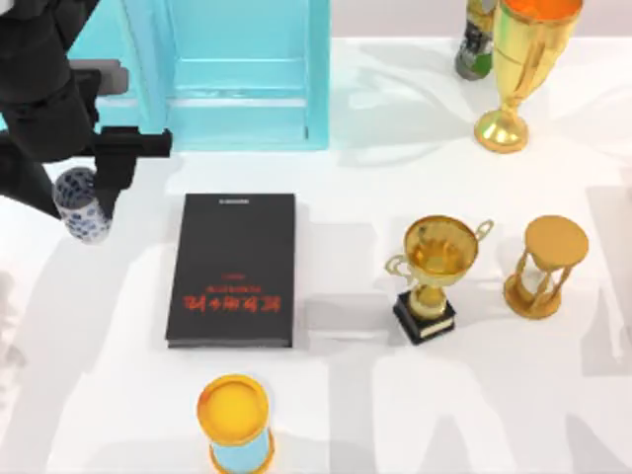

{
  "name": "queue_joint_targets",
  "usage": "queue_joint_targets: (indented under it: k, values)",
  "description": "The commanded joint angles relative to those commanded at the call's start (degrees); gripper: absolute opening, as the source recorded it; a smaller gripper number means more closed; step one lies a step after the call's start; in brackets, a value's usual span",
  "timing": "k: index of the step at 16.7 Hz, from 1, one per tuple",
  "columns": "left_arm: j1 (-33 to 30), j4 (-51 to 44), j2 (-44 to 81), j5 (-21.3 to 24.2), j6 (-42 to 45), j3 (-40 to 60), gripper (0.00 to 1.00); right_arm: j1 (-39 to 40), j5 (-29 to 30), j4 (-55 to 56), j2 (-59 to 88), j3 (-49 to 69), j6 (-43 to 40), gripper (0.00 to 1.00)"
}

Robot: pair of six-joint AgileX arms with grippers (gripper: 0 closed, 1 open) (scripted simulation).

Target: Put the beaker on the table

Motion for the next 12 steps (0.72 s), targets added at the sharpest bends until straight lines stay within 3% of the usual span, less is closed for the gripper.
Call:
queue_joint_targets:
  k: [5,10,12]
  values:
    - [0.36,10.42,1.36,0.03,0.05,-8.61,0.0,0.0,0.0,0.0,0.0,0.0,0.0,1.0]
    - [0.39,11.72,1.73,0.03,0.07,-9.88,0.0,0.0,0.0,0.0,0.0,0.0,0.0,1.0]
    - [0.39,11.72,1.73,0.03,0.07,-9.88,0.15,0.0,0.0,0.0,0.0,0.0,0.0,1.0]
